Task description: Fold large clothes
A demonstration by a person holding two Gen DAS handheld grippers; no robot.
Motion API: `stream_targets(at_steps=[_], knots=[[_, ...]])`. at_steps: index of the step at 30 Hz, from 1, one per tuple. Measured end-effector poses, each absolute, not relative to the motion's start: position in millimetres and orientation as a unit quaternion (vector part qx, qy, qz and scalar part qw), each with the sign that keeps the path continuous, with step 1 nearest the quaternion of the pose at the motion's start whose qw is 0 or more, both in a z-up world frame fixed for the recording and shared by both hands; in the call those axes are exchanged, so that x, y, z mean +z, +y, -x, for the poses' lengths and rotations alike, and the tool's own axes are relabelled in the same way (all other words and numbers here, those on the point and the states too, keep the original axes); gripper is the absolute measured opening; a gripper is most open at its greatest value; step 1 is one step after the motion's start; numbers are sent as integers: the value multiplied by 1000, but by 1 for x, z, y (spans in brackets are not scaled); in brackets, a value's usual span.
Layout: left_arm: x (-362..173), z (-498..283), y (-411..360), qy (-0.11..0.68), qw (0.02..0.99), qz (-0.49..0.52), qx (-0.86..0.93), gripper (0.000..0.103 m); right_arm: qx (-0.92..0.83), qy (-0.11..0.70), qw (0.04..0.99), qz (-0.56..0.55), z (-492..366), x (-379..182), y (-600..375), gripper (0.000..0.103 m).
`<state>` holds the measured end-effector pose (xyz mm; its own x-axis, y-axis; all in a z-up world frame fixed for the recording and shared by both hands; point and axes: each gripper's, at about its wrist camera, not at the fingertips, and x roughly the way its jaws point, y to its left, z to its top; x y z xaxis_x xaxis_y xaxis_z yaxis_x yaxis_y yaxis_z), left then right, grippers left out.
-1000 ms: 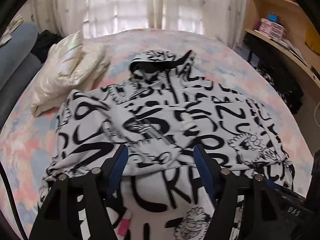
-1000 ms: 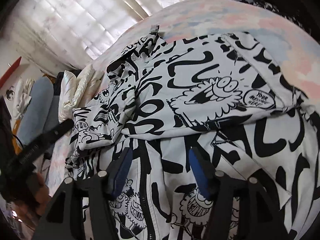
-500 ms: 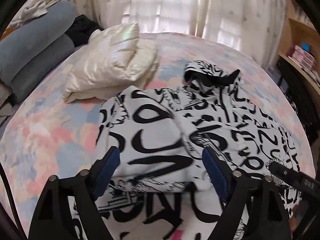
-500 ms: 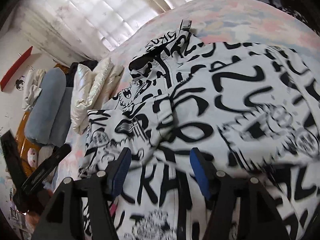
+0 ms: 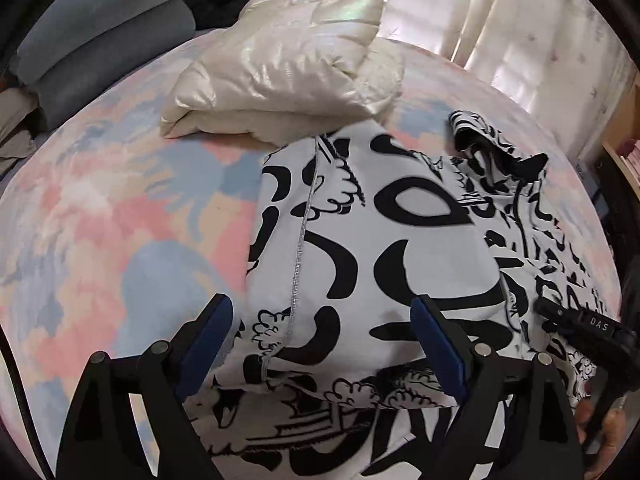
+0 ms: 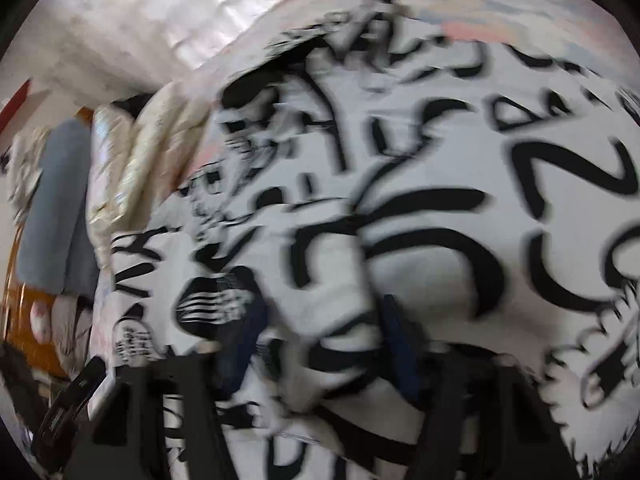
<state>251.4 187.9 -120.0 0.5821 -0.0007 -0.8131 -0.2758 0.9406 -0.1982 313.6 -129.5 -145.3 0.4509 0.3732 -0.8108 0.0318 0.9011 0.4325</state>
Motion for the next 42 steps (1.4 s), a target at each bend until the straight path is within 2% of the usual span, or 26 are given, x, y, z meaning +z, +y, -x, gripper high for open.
stream_targets(at_steps=[6,8,11,14,17,19,21,30,35,36,37,38,39,41,42], knots=[[-111,-254,181,424,891,136,91,89,53,371,916,-142,-262,-58,-148,7],[-114,-257,176,426,891,127,88,89,33,359,921,-146,-248,-53,-163,7],[-128,-266,168,451,882,99,95,89,3,404,906,-123,-240,-81,-179,12],[-142,-279,167,492,864,70,82,89,12,489,866,-110,-243,-120,-191,17],[-138,-285,180,496,863,61,76,89,40,490,861,-131,-236,-120,-207,39],[-131,-294,198,494,863,71,77,89,54,478,863,-157,-238,-112,-218,59],[-130,-304,213,497,860,88,75,89,61,469,863,-176,-246,-104,-222,67],[-165,-362,252,537,830,126,83,89,56,513,841,-164,-316,-137,-201,67],[-180,-382,256,543,823,155,65,89,53,508,847,-146,-327,-149,-191,67],[-180,-385,256,543,822,159,64,86,56,503,851,-139,-328,-148,-188,57],[-180,-387,256,541,823,160,63,62,54,498,857,-120,-329,-147,-184,32],[-177,-390,253,536,827,164,47,26,56,493,862,-103,-330,-144,-181,28],[-173,-391,249,533,830,162,40,16,57,482,869,-97,-330,-139,-180,28],[-160,-390,238,503,852,123,76,6,51,456,884,-93,-330,-129,-180,27],[-155,-390,232,488,863,101,85,6,49,440,891,-96,-331,-124,-181,27]])
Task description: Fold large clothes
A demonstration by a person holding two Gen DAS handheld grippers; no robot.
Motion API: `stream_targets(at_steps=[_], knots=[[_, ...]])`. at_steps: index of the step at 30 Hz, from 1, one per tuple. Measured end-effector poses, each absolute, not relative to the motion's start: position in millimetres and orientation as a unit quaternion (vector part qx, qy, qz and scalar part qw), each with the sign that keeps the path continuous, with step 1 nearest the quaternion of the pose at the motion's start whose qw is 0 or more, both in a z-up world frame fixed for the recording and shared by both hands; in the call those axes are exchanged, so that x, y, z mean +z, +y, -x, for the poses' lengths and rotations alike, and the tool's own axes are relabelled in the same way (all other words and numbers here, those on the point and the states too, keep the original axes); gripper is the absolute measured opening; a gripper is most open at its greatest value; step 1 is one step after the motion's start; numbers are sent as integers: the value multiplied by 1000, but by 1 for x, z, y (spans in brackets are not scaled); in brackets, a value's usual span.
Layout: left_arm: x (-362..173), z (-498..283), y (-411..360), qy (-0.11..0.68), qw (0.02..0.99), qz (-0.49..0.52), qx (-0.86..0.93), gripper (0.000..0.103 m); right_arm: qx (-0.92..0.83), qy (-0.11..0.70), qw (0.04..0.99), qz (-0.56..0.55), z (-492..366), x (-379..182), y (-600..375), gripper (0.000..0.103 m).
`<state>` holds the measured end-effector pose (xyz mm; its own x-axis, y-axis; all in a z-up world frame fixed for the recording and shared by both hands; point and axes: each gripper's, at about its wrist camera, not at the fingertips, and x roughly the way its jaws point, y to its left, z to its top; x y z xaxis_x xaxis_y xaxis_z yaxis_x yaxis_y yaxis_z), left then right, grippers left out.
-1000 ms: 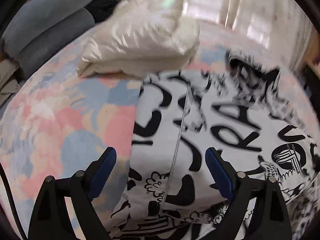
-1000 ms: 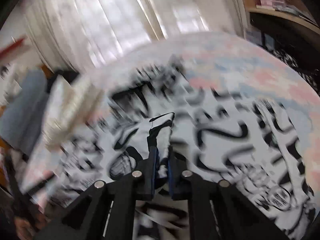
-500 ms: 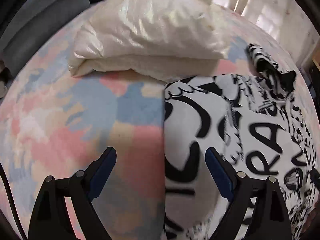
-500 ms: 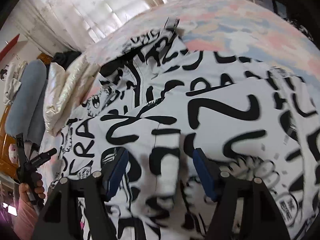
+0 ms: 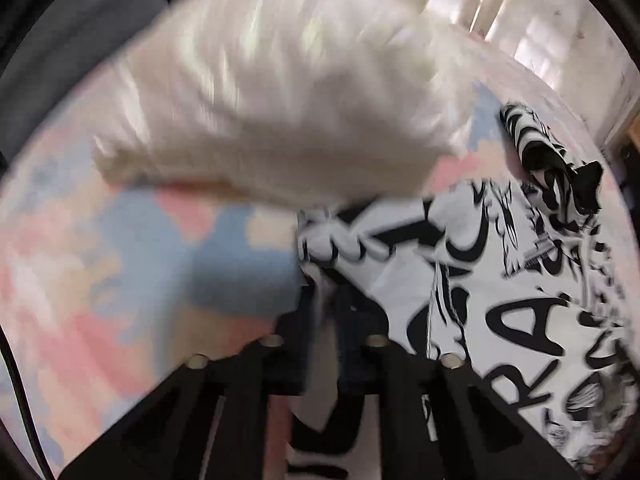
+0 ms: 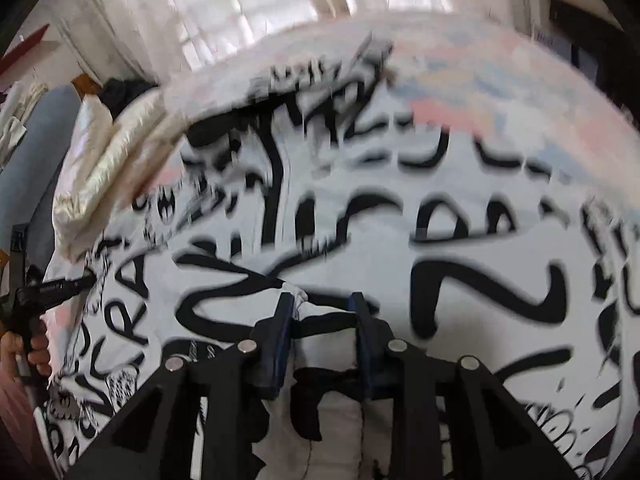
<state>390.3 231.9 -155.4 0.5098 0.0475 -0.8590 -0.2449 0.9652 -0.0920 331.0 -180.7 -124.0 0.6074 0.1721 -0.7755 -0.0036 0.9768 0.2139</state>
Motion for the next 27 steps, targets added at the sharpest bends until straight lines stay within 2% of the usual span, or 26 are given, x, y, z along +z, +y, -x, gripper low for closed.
stream_targets(at_steps=[2,4,5,9,13,17,19,21,27], knots=[[-155,-391,226,469,874,75,101,5,39,415,904,-100,-334,-119,-182,25],[-160,-394,222,469,873,74,111,5,16,413,907,-78,-341,-128,-180,9],[-166,-395,222,472,871,73,113,5,6,425,903,-64,-345,-137,-177,9],[-164,-393,219,464,876,65,111,5,3,462,881,-100,-350,-155,-186,17],[-143,-379,214,456,882,69,94,12,0,473,871,-135,-342,-142,-196,23],[-108,-346,205,433,896,73,66,36,11,459,879,-126,-319,-116,-188,27],[-95,-328,198,423,902,65,58,43,24,451,884,-121,-304,-104,-179,44],[-82,-310,186,410,910,52,40,43,37,438,892,-108,-288,-93,-166,49],[-77,-265,149,409,911,56,-15,43,65,414,905,-70,-251,-80,-125,49]])
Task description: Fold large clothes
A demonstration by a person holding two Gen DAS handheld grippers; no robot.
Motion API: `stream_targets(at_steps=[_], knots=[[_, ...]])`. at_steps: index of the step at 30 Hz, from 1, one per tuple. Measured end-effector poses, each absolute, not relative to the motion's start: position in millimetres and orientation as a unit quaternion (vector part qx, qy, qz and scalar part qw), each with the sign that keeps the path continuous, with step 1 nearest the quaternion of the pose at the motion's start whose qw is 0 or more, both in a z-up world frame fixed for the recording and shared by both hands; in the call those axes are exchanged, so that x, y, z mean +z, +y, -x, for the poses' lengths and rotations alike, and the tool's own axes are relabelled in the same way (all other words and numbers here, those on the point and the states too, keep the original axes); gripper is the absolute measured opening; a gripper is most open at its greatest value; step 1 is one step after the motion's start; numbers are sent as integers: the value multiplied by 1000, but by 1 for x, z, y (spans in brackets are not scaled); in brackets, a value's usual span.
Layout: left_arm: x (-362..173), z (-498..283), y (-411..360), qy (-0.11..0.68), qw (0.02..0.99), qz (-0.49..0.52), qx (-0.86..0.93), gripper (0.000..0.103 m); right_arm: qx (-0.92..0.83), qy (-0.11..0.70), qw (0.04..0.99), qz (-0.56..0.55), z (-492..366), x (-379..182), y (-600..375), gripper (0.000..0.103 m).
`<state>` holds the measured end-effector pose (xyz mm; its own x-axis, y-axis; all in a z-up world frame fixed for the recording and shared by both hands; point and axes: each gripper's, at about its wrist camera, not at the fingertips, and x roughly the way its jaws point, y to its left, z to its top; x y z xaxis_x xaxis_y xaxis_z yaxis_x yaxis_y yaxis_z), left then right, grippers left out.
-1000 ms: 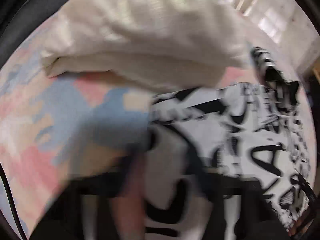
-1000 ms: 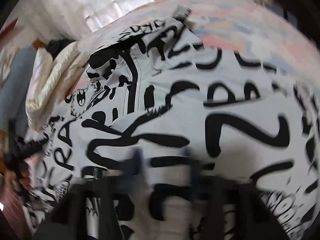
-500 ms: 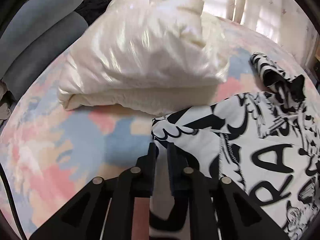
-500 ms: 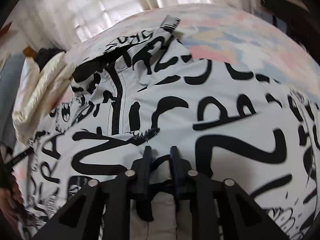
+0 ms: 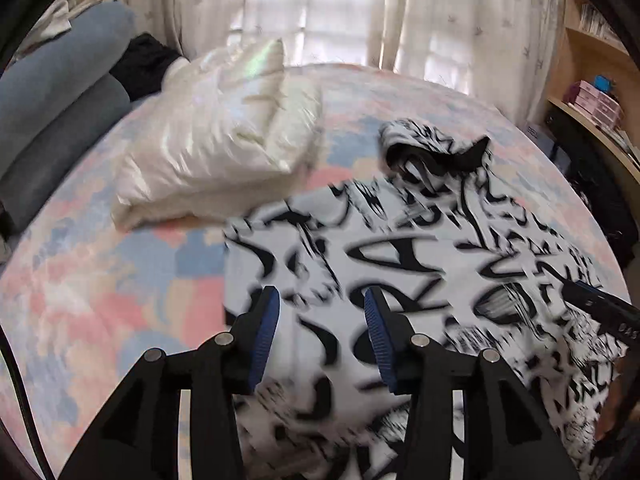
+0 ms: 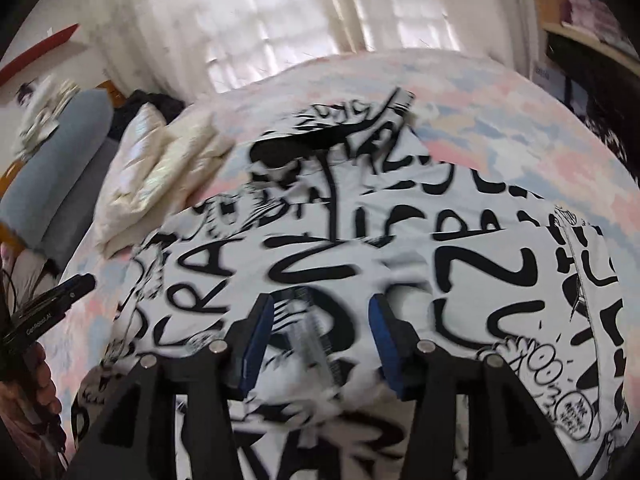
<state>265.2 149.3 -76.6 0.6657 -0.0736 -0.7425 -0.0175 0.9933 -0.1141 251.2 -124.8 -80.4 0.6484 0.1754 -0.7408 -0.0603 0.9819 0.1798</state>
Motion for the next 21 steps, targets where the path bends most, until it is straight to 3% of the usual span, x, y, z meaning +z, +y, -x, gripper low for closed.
stream_targets(at_steps=[6,11,18,21], knots=[[-120,-249,138,443,894,65,21,43,53,385,921,-30,-229,-86,-97,50],[-166,-249,147,466,881,55,60,43,72,433,899,-14,-235,-124,-79,50],[-170,-245,160,456,885,79,57,43,40,460,886,-28,-240,-150,-102,50],[-161,-239,156,459,884,65,64,59,45,466,883,-38,-232,-141,-103,50]])
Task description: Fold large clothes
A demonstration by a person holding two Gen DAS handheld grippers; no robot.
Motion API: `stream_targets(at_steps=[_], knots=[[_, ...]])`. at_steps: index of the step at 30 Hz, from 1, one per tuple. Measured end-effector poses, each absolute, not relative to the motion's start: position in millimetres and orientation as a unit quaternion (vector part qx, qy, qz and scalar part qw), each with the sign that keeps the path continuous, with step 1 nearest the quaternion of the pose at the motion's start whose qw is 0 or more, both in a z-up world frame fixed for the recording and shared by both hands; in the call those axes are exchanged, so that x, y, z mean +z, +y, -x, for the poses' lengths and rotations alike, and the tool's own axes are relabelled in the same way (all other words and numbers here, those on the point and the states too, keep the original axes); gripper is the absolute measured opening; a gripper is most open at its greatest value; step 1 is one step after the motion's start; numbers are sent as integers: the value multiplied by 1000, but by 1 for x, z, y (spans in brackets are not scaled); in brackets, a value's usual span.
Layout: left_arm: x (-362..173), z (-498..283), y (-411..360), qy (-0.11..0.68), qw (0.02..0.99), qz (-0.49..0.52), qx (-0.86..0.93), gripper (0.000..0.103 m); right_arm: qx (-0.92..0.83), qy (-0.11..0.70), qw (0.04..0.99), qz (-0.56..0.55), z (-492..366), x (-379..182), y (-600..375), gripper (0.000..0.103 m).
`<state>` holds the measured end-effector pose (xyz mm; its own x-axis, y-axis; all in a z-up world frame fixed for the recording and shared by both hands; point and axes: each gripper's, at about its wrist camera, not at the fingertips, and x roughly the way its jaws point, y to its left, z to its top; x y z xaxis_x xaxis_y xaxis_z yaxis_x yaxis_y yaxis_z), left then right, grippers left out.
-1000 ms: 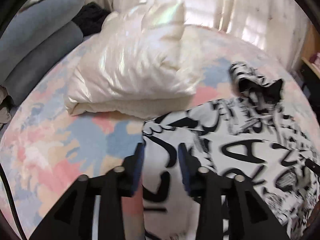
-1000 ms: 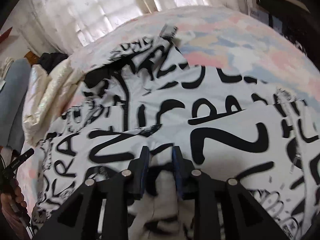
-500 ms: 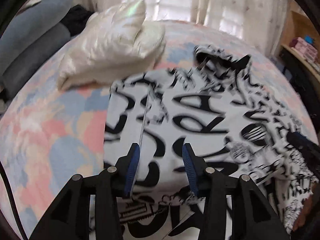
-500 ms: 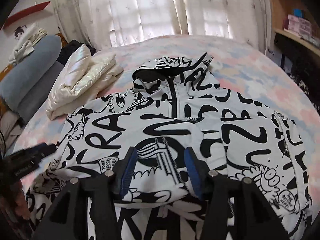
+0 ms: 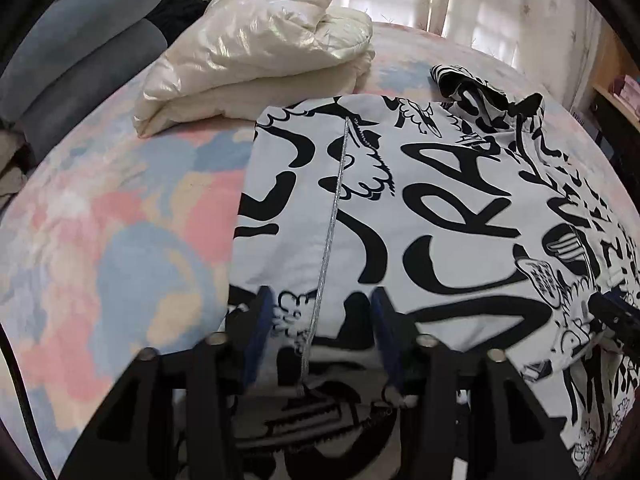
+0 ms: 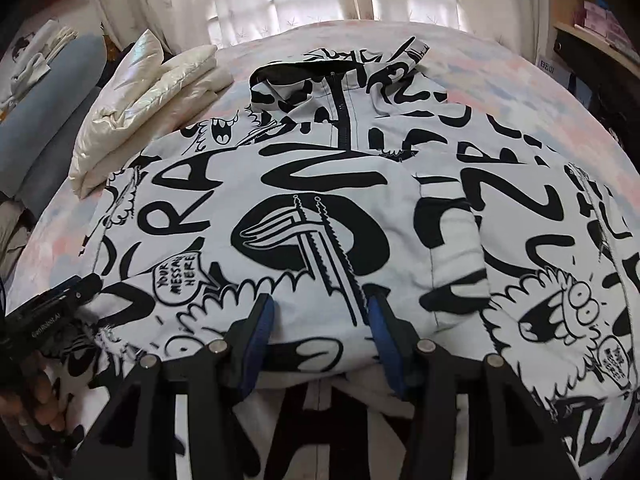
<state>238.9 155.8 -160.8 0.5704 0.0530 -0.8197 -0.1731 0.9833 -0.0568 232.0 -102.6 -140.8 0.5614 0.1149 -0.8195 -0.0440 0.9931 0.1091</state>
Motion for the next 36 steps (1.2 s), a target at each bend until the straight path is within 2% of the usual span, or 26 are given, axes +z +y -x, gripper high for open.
stream_targets(at_steps=[1,2,6,10,23,31,36], knots=[[-157,-237,155,460,883,66,67,72,49,466,882,-44,-229,-137,-102,50],[-150,-232,153,460,882,69,71,80,53,466,882,-51,-224,-133,-102,50],[-127,-212,148,449,887,86,65,80,65,461,882,-71,-202,-116,-97,50],[-102,-189,140,435,894,87,65,81,72,441,891,-81,-178,-94,-94,58],[-42,-120,112,399,915,56,29,80,96,371,918,-101,-110,-27,-95,60],[-29,-82,98,372,927,37,13,81,94,339,933,-77,-77,-16,-89,60],[-35,-69,93,379,925,31,12,81,95,356,926,-82,-65,-24,-90,60]])
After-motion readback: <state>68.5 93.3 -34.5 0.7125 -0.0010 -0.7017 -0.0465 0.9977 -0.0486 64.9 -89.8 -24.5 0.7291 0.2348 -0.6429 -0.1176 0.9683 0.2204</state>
